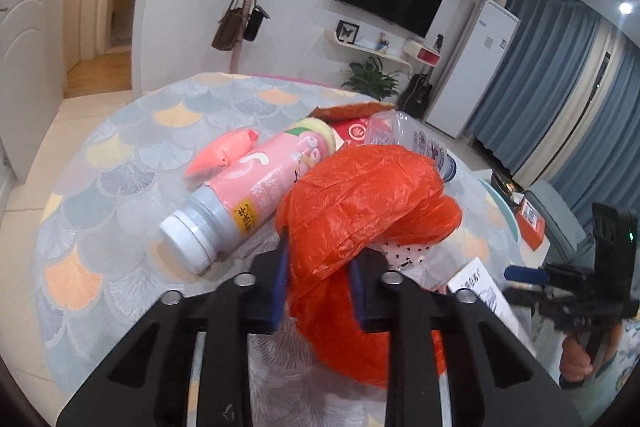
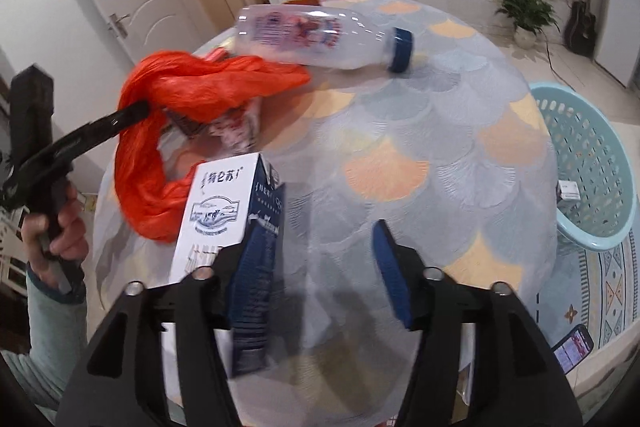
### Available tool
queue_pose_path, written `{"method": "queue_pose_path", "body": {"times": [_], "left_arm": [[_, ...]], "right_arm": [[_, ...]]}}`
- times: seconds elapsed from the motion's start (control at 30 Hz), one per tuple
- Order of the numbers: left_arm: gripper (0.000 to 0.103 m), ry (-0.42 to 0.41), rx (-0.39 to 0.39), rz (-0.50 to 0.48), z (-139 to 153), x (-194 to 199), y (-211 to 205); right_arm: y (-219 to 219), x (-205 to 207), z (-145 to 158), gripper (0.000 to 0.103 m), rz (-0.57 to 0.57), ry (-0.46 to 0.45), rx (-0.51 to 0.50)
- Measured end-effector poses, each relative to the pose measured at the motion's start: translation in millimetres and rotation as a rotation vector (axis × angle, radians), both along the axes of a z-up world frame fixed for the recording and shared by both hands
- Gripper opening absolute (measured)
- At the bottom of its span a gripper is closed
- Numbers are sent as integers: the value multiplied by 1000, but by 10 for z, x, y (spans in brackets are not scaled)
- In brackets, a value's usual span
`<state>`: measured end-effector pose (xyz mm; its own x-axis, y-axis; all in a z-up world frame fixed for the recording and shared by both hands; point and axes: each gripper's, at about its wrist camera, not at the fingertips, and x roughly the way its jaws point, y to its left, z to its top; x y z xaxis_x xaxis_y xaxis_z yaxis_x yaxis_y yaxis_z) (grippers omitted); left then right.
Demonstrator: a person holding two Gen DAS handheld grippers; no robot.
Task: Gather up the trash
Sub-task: 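Grasp the orange plastic bag with the left tool while the right tool grasps another milk carton, then carry the bag and carton with both tools over the basket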
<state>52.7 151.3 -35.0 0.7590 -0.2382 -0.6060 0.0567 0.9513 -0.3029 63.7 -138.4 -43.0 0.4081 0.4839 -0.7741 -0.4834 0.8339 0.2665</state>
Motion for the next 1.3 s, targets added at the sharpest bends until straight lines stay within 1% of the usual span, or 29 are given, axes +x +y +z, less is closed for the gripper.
{"method": "queue_pose_path", "body": {"times": [0.03,0.1,0.27,0.3,0.33,0.4,0.43,0.5,0.57,0.63,0.77,0.8,0.87,0.9,0.97,1.0,1.1,1.17,1.3], "left_arm": [[18,-10,-1,4,24,-32,-8],[17,-41,-1,12,112,-104,-14],[15,-131,0,26,404,-297,-10],[15,-147,1,29,463,-330,-8],[15,-171,1,34,540,-382,-5],[15,-205,3,42,650,-447,8],[15,-219,9,47,697,-481,7],[15,-246,34,64,783,-551,6],[15,-267,52,75,858,-621,2],[15,-286,63,86,913,-683,3],[15,-303,58,92,965,-734,25],[15,-305,58,93,964,-739,36],[15,-309,57,93,965,-753,45],[15,-310,56,92,966,-750,52],[15,-311,50,89,961,-743,55],[15,-311,48,85,951,-739,51],[15,-311,48,74,925,-730,0],[15,-314,48,60,932,-698,-55],[15,-320,40,26,970,-583,-165]], "right_arm": [[29,-58,14,66,1,-20,-4],[99,-157,48,68,7,-52,-16],[211,-299,127,69,-8,-105,-28],[256,-359,161,70,-9,-118,-35],[281,-388,178,75,-7,-119,-32],[391,-486,198,81,-3,-95,-6],[443,-514,191,82,-15,-88,-13],[567,-543,155,82,-46,-81,-58],[720,-589,115,82,-55,-100,-126],[844,-580,57,82,-79,-99,-192],[920,-477,-79,81,-117,-35,-210],[921,-463,-104,81,-123,-25,-210],[926,-448,-132,70,-129,-19,-211],[915,-439,-139,69,-129,-17,-216],[881,-415,-139,62,-131,-17,-205],[849,-403,-129,57,-135,-21,-205],[785,-383,-111,54,-140,-30,-191],[722,-367,-72,53,-146,-57,-196],[536,-367,107,53,-171,-112,-155]]}}
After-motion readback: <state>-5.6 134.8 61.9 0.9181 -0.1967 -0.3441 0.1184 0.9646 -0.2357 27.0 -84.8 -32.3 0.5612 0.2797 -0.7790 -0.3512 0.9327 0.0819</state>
